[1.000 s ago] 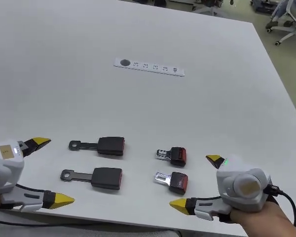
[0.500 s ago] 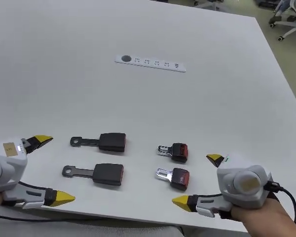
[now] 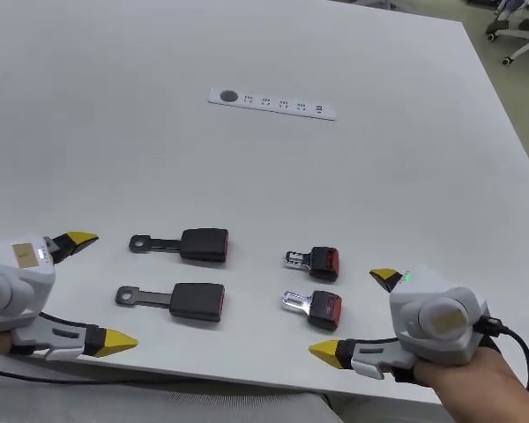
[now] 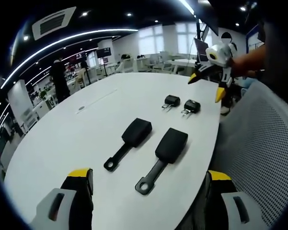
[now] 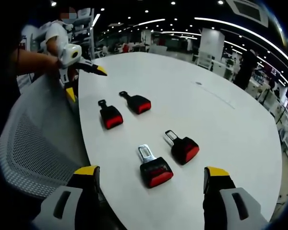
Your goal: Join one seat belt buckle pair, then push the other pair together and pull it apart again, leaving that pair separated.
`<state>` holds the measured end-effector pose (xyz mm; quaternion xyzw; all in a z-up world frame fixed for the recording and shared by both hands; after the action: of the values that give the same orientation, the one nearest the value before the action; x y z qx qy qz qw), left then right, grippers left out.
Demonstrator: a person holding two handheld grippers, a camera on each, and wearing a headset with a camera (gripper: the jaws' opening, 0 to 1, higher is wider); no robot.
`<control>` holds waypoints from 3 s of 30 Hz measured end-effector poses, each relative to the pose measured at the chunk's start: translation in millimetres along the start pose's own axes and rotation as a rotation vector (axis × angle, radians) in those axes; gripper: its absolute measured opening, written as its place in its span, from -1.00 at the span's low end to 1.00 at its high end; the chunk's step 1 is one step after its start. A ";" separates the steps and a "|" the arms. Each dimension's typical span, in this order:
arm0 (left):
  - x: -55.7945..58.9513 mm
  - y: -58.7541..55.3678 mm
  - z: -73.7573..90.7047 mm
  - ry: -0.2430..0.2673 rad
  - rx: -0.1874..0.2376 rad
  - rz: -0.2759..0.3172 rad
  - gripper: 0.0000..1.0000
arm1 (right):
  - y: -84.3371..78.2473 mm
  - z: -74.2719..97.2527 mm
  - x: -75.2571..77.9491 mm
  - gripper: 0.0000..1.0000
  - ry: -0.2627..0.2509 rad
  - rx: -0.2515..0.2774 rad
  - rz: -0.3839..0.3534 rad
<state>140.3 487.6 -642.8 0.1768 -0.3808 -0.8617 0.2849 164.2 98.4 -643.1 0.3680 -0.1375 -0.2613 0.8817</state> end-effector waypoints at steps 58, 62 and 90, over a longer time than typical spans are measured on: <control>7.5 -10.9 -6.8 -0.070 -0.109 -0.063 0.64 | -5.6 -3.3 5.3 0.45 -0.002 -0.062 0.095; 12.7 -10.7 -10.6 -0.100 -0.126 -0.089 0.62 | -6.8 -6.3 5.4 0.41 0.005 -0.071 0.104; 10.6 16.4 -58.2 -0.177 -0.193 -0.242 0.19 | 2.8 -36.3 16.0 0.00 0.110 -0.132 0.232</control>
<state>168.3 439.6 -669.0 0.1164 -0.2960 -0.9344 0.1603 194.2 112.0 -665.3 0.3045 -0.1130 -0.1457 0.9345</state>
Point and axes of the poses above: the centre of the closed fingertips' face, and the gripper's own axes: z roughly backward along the fingers, x roughly to its right, y roughly out of its top, the point moved 10 cm from there along z, roughly backward along the fingers, and after that the axes turned 1 degree about z, right-handed, at the moved point
